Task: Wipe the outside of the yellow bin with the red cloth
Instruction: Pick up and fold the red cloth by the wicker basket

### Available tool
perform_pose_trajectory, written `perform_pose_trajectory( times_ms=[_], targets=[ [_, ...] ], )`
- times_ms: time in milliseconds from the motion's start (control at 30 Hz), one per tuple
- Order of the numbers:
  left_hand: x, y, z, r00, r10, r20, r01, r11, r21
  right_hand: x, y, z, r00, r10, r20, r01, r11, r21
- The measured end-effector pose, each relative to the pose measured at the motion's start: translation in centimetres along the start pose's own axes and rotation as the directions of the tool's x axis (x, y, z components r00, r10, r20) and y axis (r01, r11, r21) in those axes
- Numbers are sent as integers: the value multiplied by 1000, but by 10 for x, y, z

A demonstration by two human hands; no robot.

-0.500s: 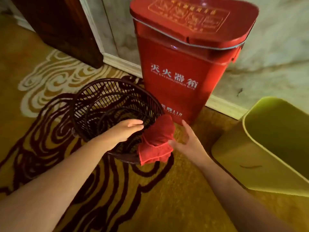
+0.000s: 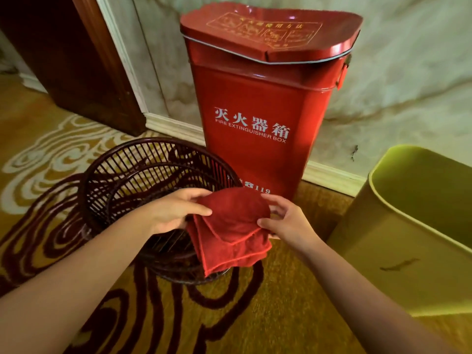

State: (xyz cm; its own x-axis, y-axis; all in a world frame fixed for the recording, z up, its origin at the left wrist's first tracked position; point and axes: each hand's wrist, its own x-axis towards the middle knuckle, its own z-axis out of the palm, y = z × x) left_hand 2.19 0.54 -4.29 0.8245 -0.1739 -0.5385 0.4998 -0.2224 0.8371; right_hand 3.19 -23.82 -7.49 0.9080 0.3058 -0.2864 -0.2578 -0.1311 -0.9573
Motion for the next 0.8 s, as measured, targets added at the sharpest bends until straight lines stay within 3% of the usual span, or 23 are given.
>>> perform_pose_trajectory(
  times_ms=[133, 233, 367, 467, 633, 800],
  targets=[
    [-12, 14, 10, 992, 86, 94, -86, 996, 0, -9, -6, -13, 998, -35, -45, 33, 999, -29],
    [-18, 22, 29, 985, 136, 106, -138, 990, 7, -25, -10, -32, 997, 56, -50, -56, 998, 2],
    [-15, 31, 62, 966, 179, 184, -186, 982, 23, -60, -17, -71, 966, 237, 100, -242, 970, 36],
    [-6, 30, 96, 942, 195, 275, -214, 976, 40, -96, -14, -103, 962, 235, 139, -243, 969, 44],
    [11, 17, 158, 909, 140, 391, -147, 989, -13, -153, -4, -146, 992, 123, -14, -123, 992, 17],
    [19, 3, 203, 914, 54, 403, -23, 996, -82, -179, 16, -167, 977, 77, -197, -80, 997, -6]
  ],
)
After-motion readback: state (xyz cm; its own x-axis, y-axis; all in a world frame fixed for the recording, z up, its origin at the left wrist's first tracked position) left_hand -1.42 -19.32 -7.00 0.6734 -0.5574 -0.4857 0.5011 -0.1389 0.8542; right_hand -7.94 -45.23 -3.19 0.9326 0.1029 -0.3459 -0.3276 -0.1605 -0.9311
